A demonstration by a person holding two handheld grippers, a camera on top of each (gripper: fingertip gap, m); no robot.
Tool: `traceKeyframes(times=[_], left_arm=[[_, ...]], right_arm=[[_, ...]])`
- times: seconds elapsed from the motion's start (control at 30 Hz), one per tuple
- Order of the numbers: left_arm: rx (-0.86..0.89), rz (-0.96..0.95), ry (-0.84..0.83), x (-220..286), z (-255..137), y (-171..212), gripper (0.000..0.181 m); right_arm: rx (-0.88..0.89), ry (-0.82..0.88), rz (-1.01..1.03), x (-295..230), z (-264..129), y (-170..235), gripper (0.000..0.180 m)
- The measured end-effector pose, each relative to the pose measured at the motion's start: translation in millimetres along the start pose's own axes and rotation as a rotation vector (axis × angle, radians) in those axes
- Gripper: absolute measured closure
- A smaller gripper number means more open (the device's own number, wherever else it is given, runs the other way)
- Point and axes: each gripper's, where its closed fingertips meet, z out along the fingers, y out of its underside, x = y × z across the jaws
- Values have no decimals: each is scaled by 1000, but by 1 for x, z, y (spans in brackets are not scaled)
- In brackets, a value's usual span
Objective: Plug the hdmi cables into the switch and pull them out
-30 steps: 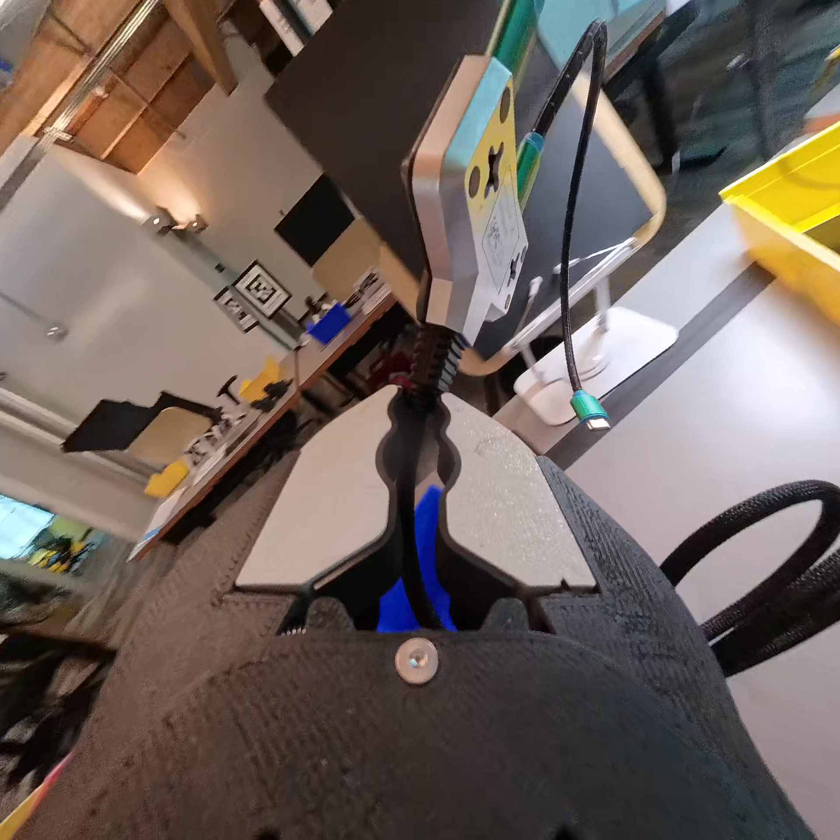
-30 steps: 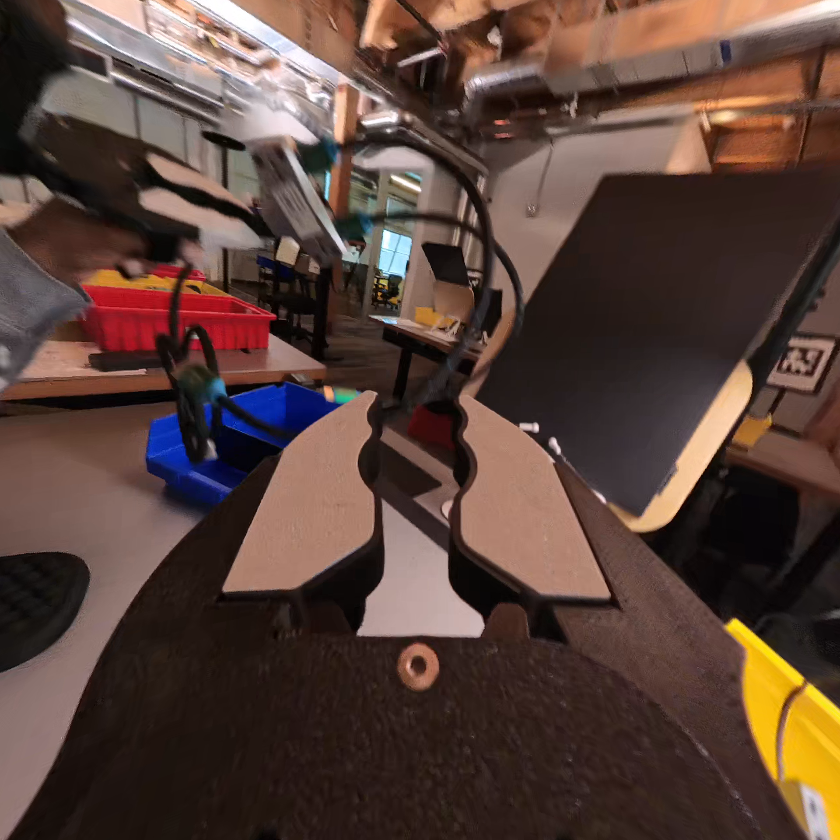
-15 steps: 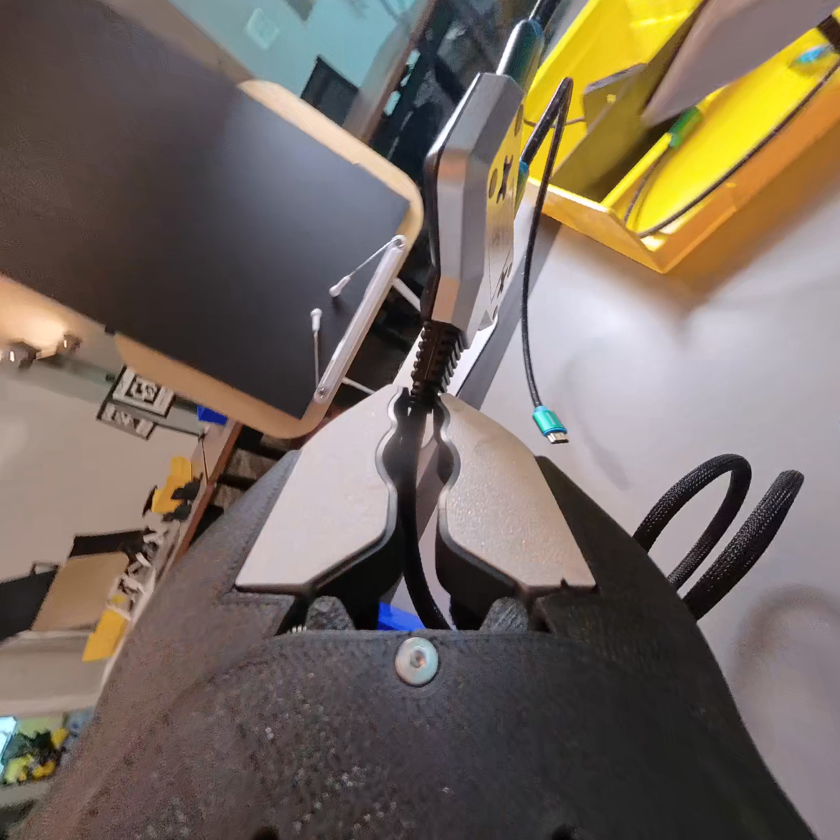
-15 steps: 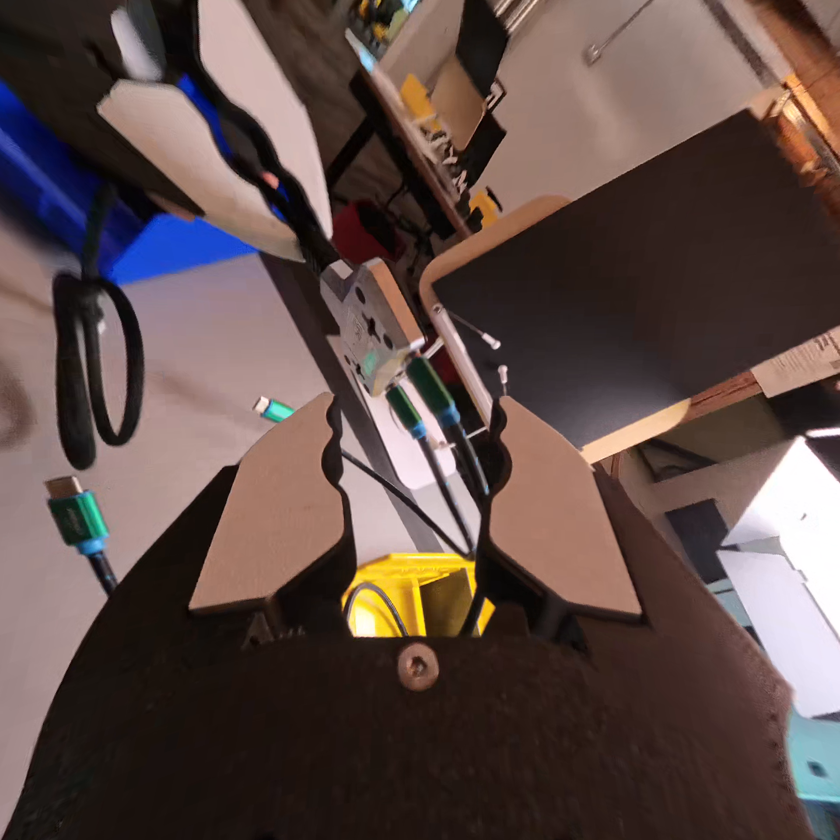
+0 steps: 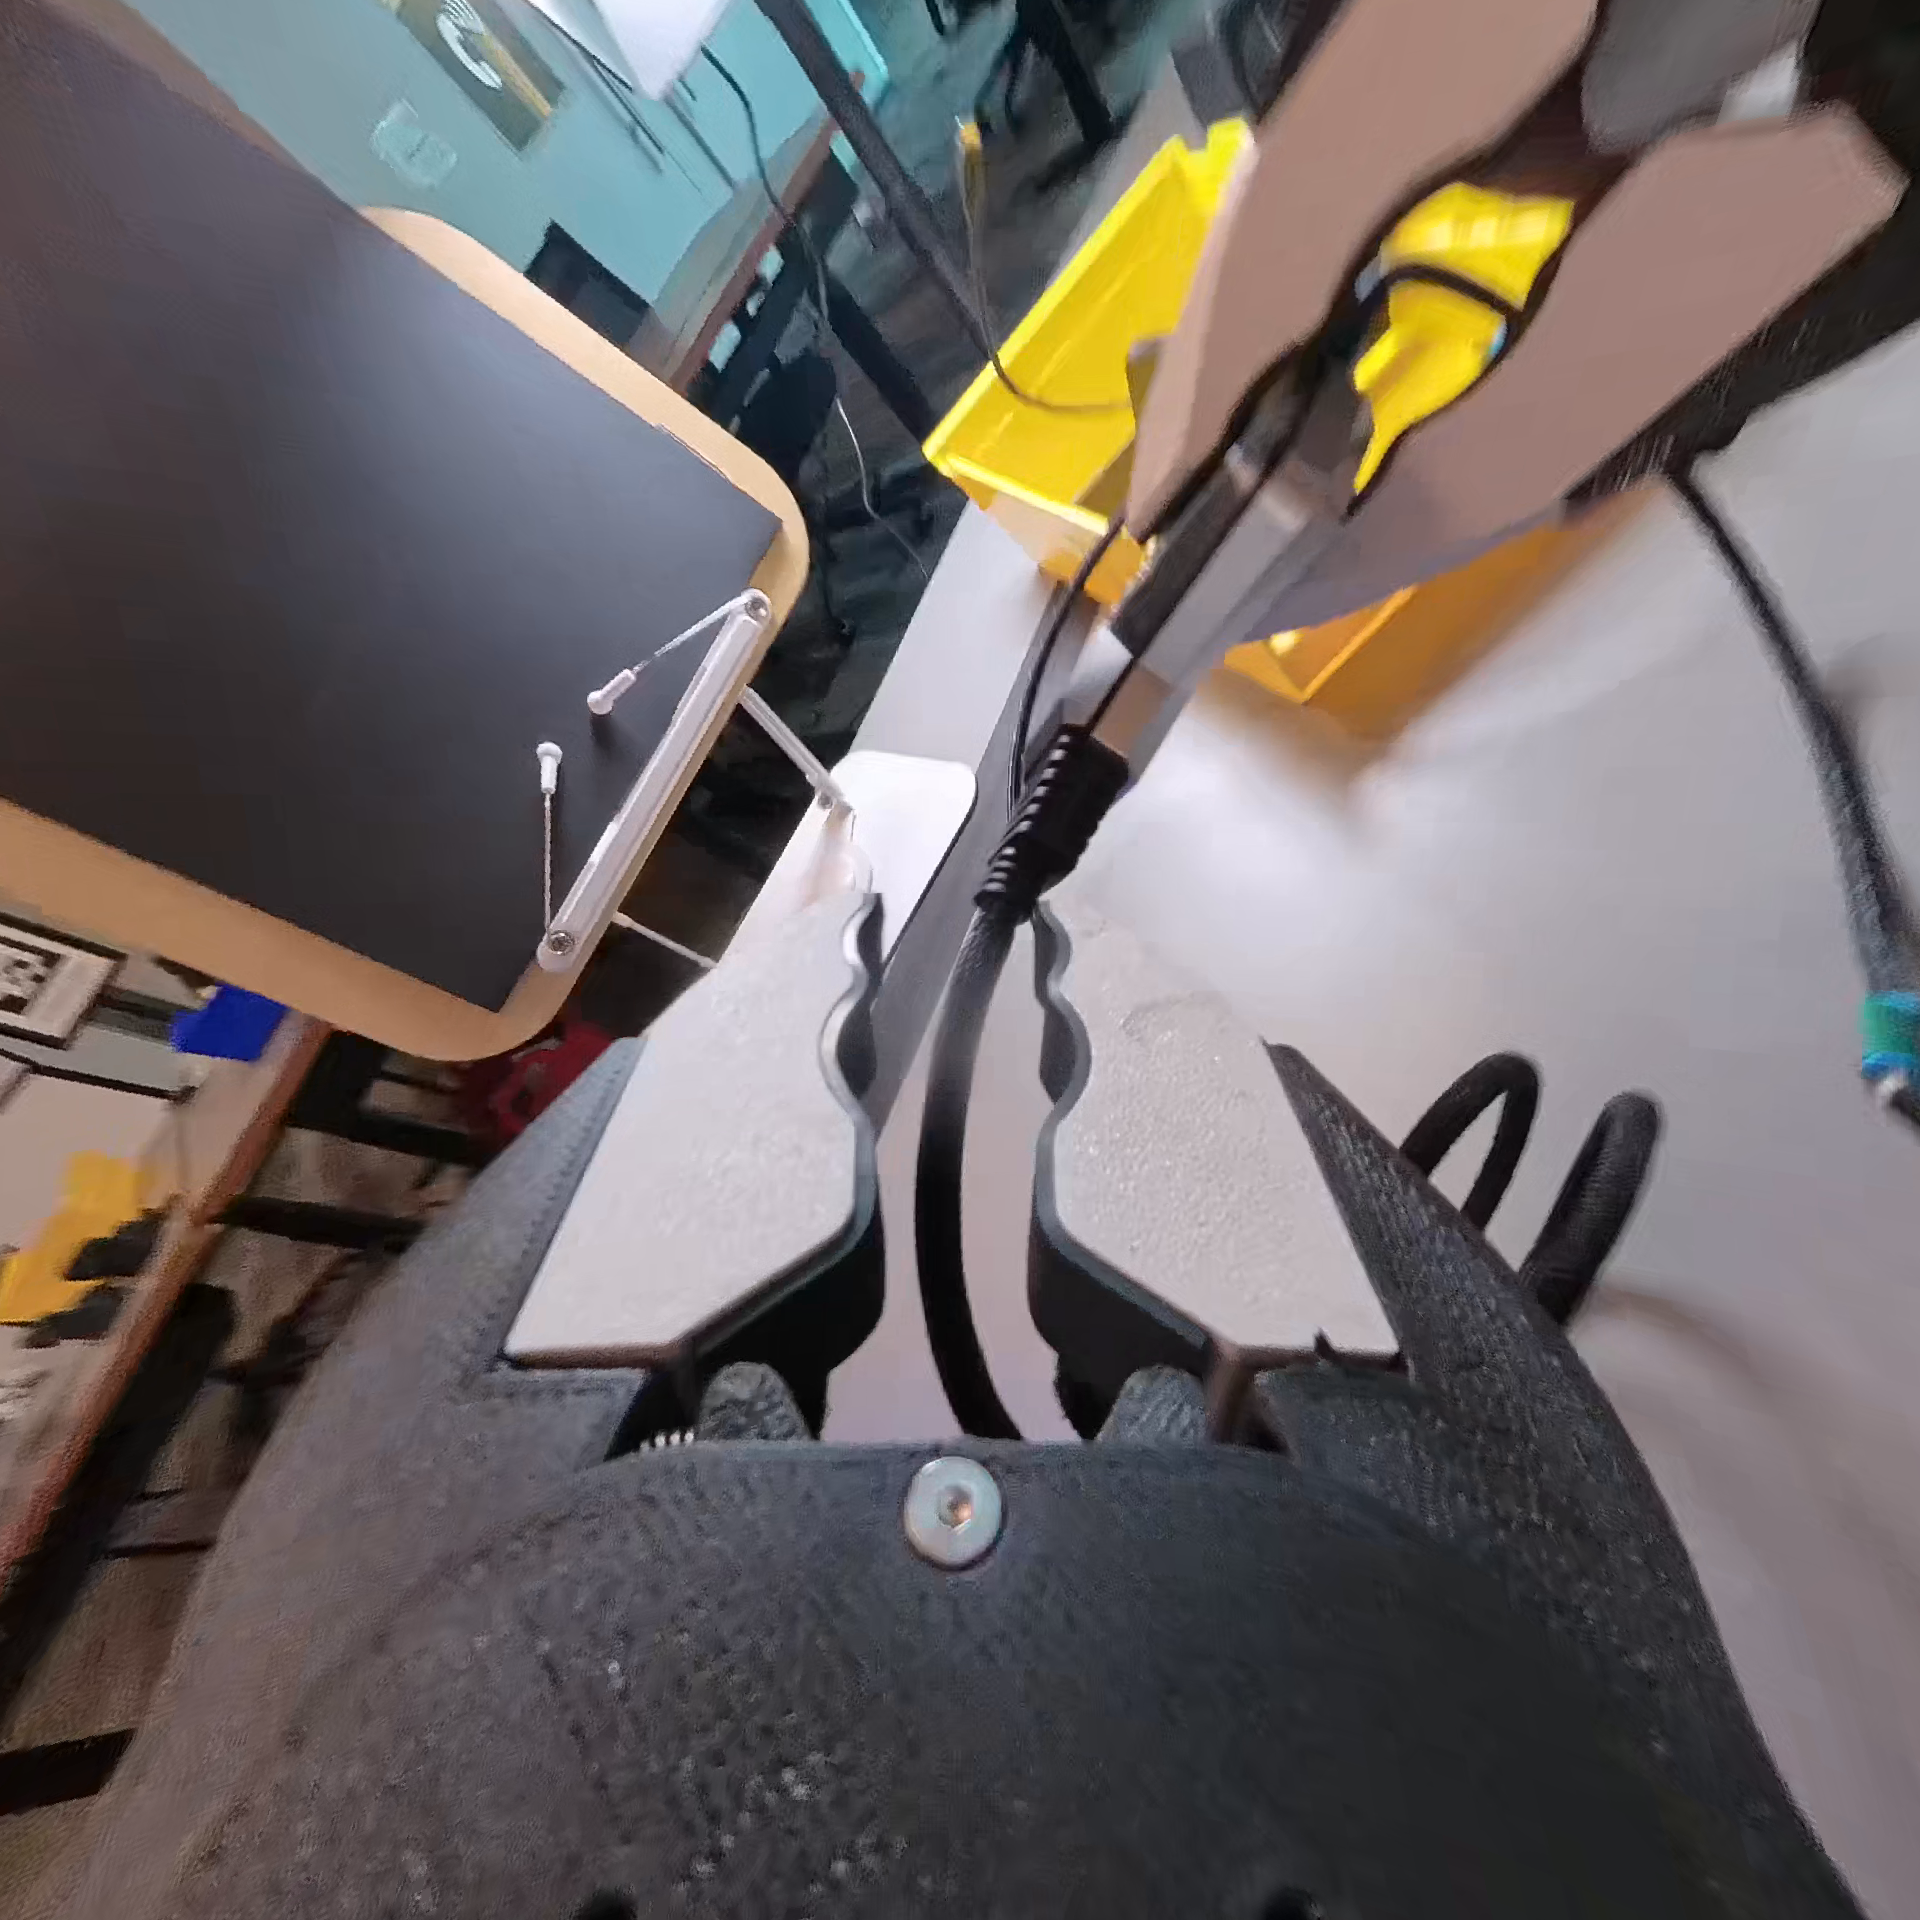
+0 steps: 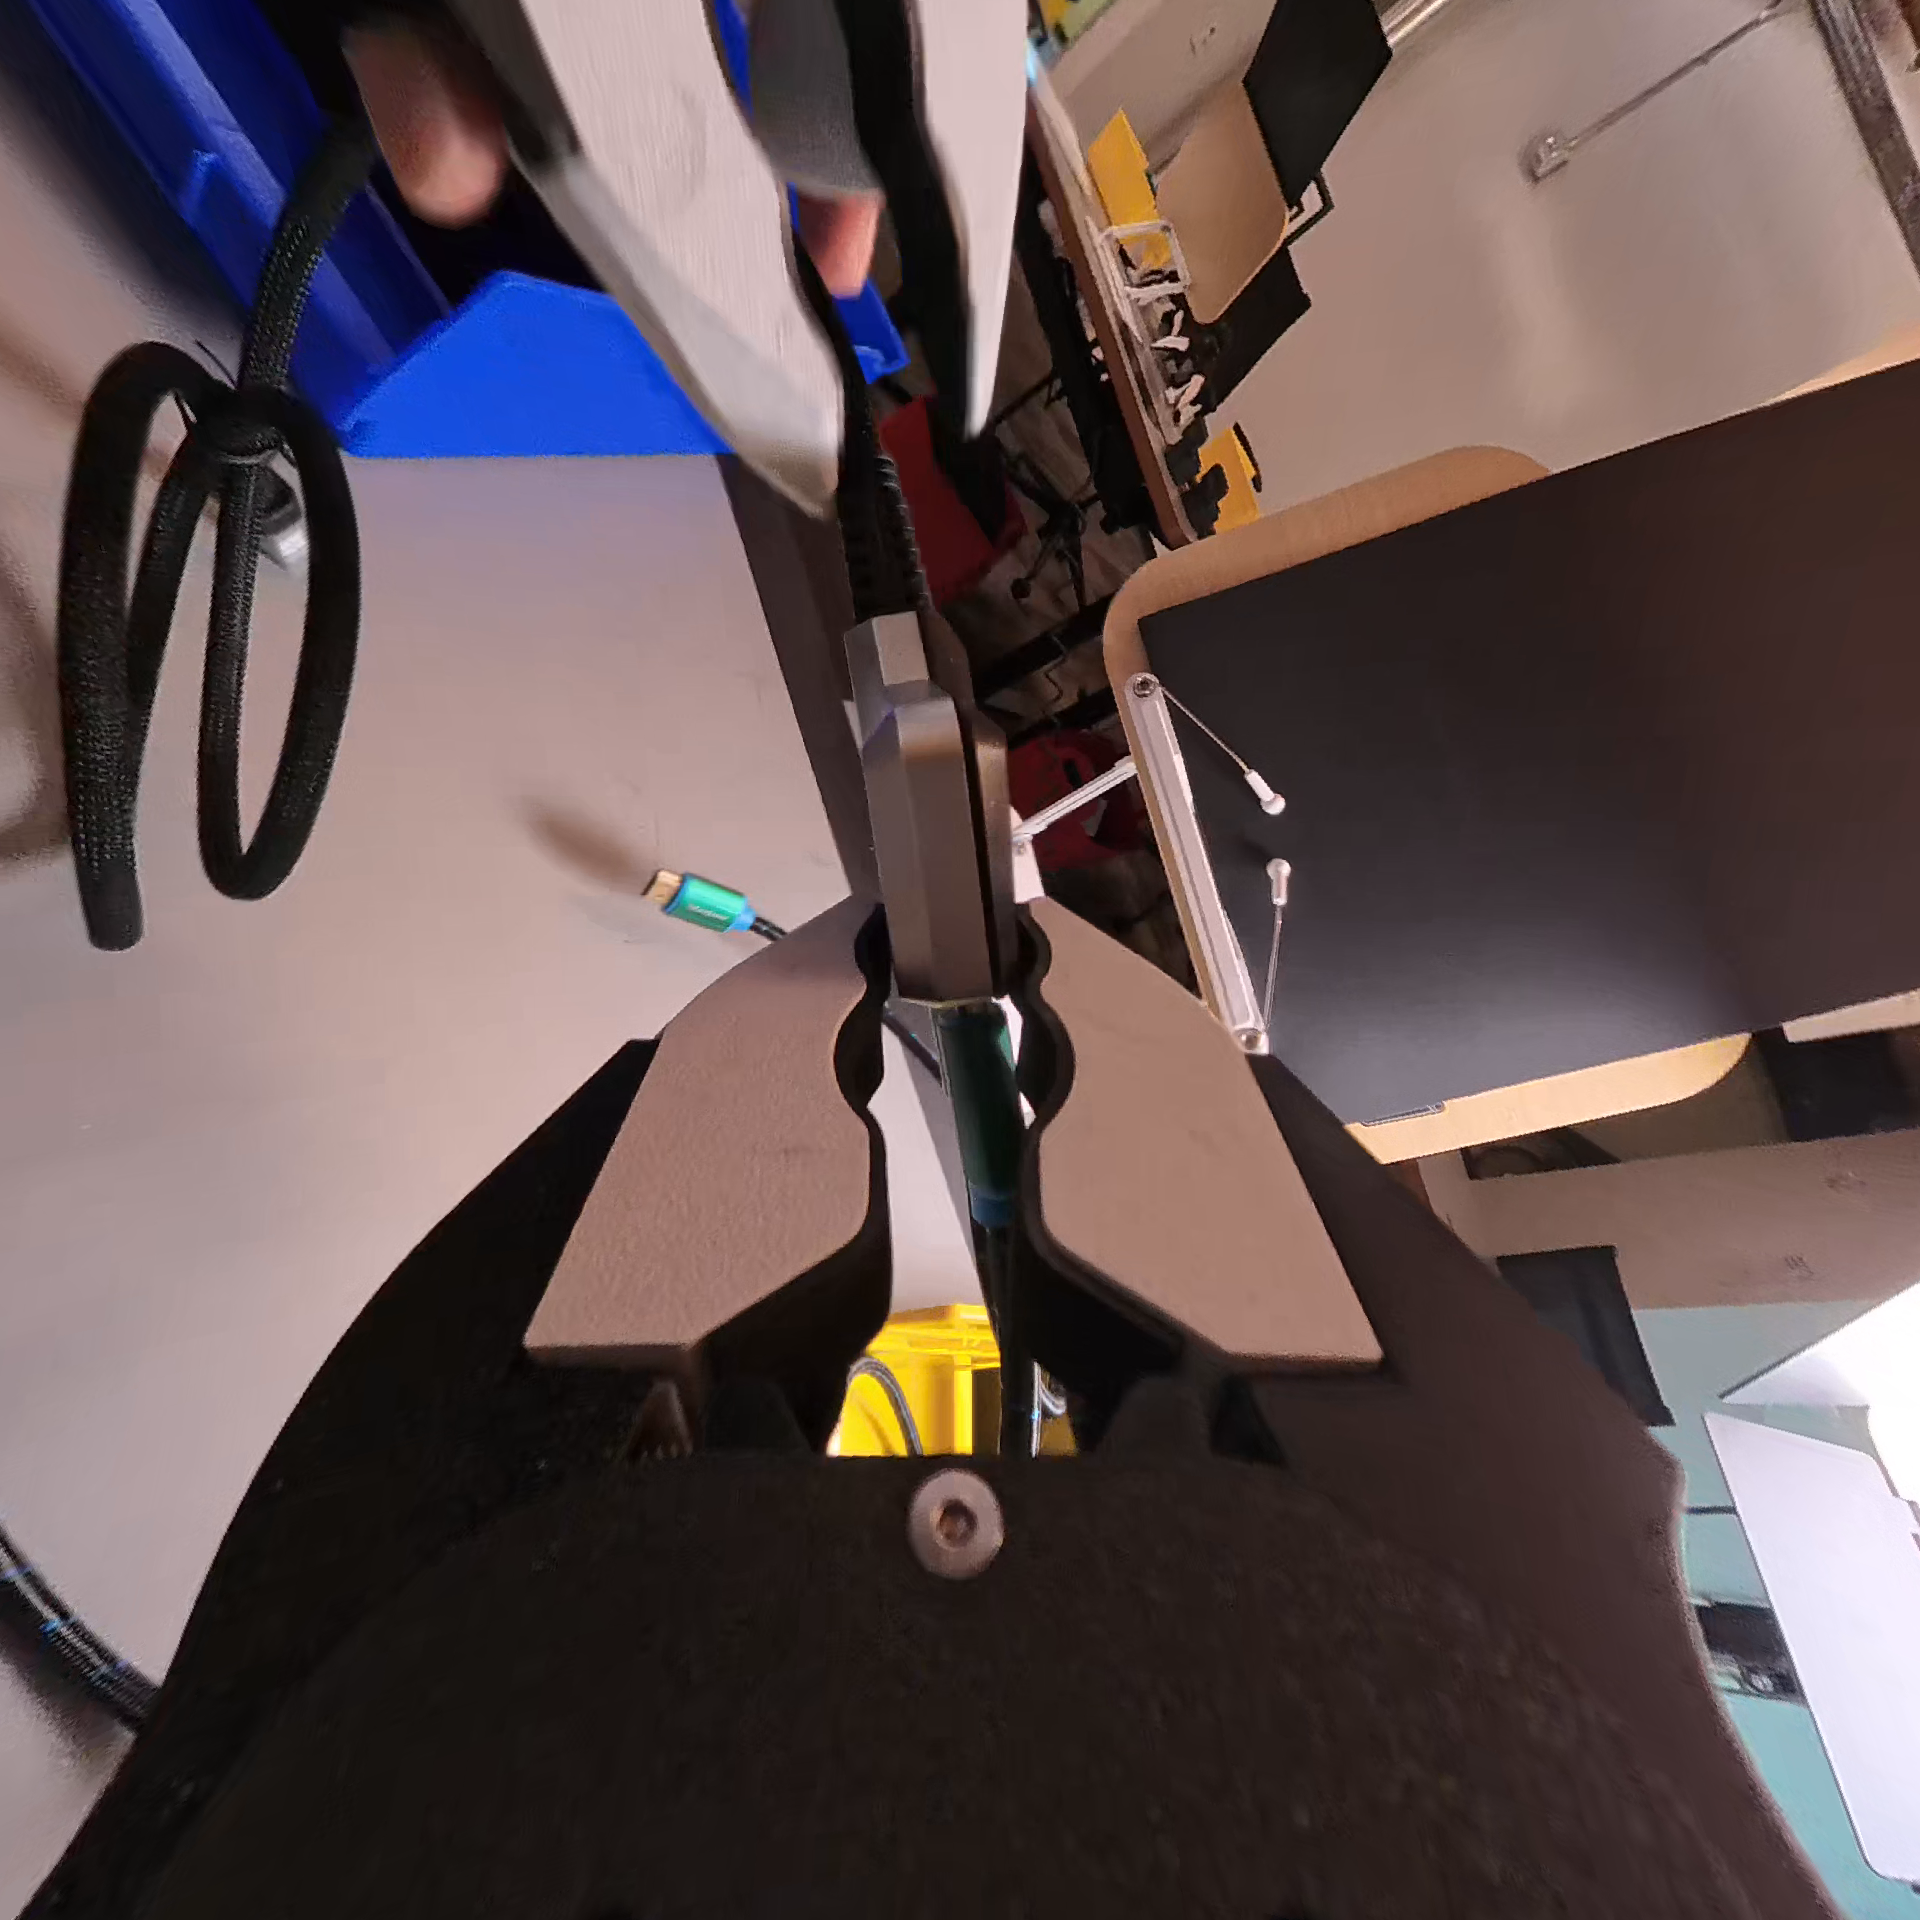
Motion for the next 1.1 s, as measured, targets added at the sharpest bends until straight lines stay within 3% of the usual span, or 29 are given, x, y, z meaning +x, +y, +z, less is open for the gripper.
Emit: traceKeyframes(times=[0.13,0.27,0.37,0.53,0.67,0.83,0.97,1.1], left_arm=[[261,-327,18,-28,-38,-35,152],[456,-769,383,-18,-63,-65,150],[523,-1003,578,-6,-50,-77,145],[630,-1342,690,-1,-16,-85,127],[592,-1453,709,9,5,-76,127],[486,-1471,668,16,31,-44,139],[513,-1466,652,11,34,-35,143],[610,-1451,612,-11,21,-28,145]], right_arm=[[17,79,11,18,-5,4,158],[96,285,-4,49,-22,-7,158],[163,471,-81,67,-39,-23,158],[209,616,-261,58,-42,-42,158],[245,545,-392,19,-16,-51,159],[189,488,-392,6,6,-31,158],[160,397,-305,0,13,-31,154],[270,207,-134,-10,-1,-57,153]])
